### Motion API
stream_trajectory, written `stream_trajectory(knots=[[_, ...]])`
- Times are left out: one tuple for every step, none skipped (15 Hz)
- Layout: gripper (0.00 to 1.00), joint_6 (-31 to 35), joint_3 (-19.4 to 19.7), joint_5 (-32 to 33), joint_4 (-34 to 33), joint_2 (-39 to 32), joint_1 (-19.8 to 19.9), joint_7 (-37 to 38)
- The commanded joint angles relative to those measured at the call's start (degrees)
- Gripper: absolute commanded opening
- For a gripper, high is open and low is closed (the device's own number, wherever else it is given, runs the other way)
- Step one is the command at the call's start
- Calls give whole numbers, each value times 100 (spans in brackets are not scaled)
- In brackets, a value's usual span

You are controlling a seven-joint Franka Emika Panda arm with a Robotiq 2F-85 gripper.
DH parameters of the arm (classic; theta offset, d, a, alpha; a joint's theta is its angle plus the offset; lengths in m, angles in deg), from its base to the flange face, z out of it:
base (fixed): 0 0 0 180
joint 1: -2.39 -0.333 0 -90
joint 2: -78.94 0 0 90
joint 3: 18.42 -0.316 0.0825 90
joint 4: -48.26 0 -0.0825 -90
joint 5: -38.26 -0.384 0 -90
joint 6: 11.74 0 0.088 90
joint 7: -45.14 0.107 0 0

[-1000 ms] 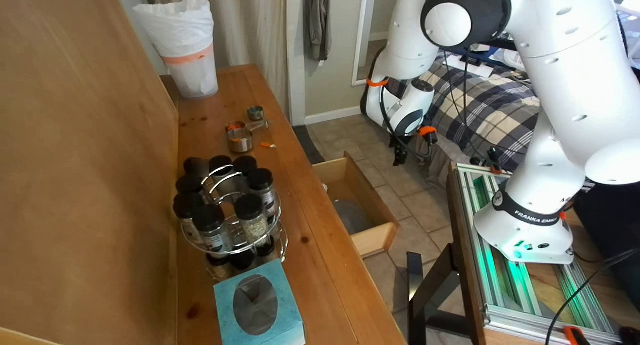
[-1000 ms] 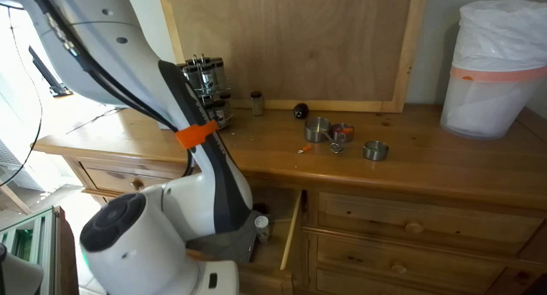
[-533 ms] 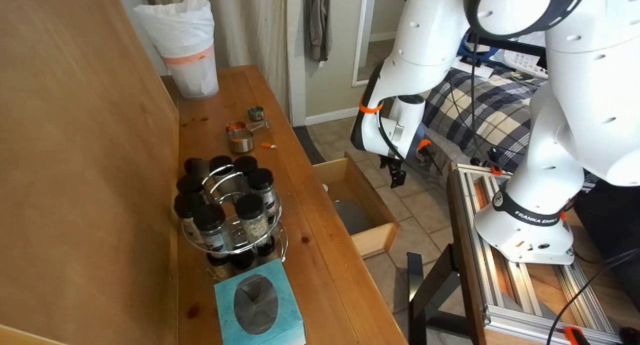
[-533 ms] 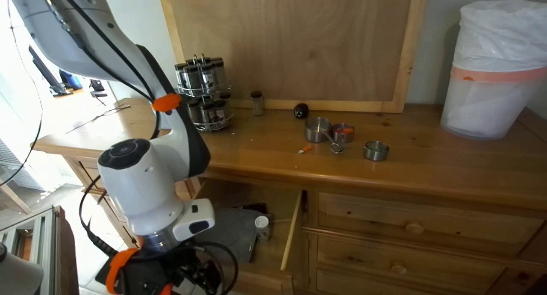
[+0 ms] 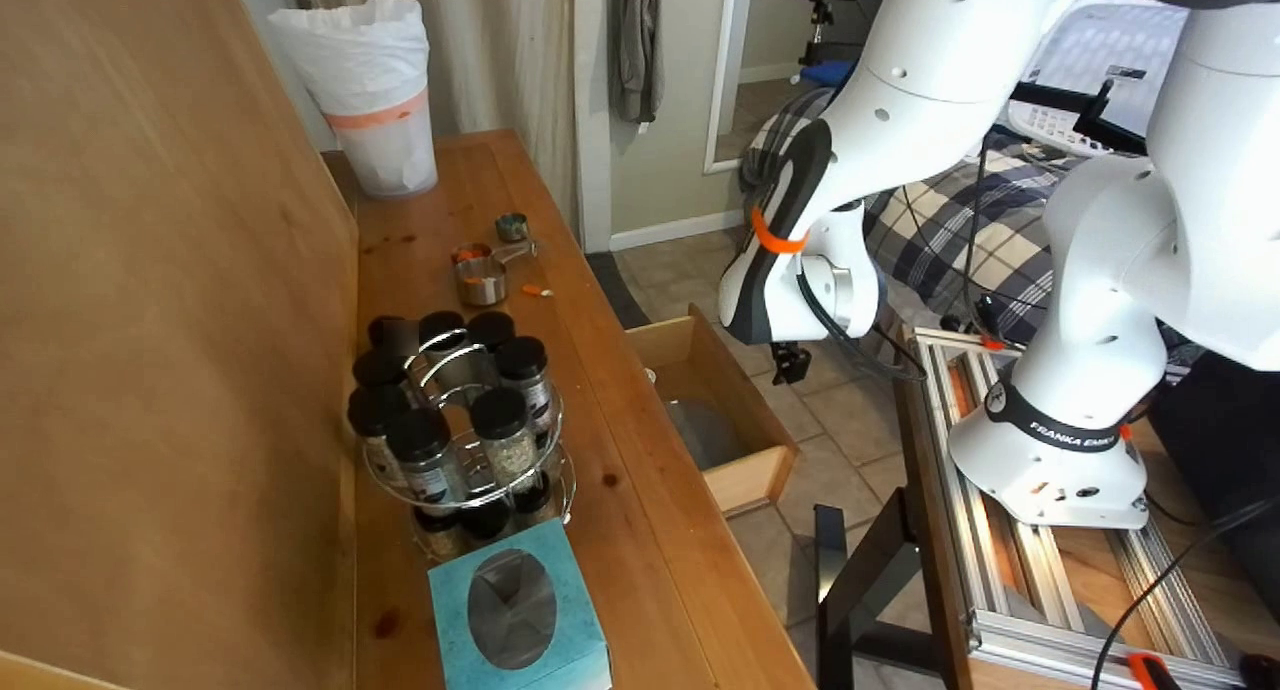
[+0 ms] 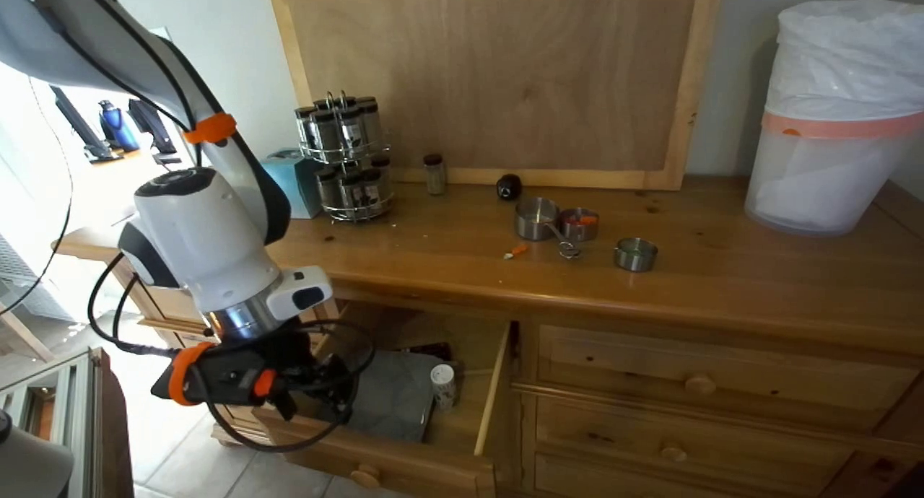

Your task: Open the drawer

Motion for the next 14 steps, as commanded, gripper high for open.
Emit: stream_trajectory(knots=[[100,-302,595,287,8,150,-699,432],[100,-488,783,426,-8,136,-893,645],[100,-642,972,593,-25,181,-1083,907],[100,-874,1204,835,-46,182,-1300,1260],[100,-1109,1475,1136,-67,173,-1535,1727],[100,-1322,1789,1491,-28,238,-1800,2206],[100,-1607,2125,1808,-78,230,-2078,2625],[100,-2054,2500,2394,-129,321,-2313,2994],[100,-1549,1939,1691,-121,100,-1914,2336],[100,-1359,1373,3063,-8,568,-1106,3400],[100,-1912,2343,2130,-175,134,-2242,2791],[100,-1504,1548,3221,-38,618,-1248,3566],[100,-1514,1555,3223,-37,622,-1250,3567],[100,-1525,1561,3222,-37,624,-1249,3565]])
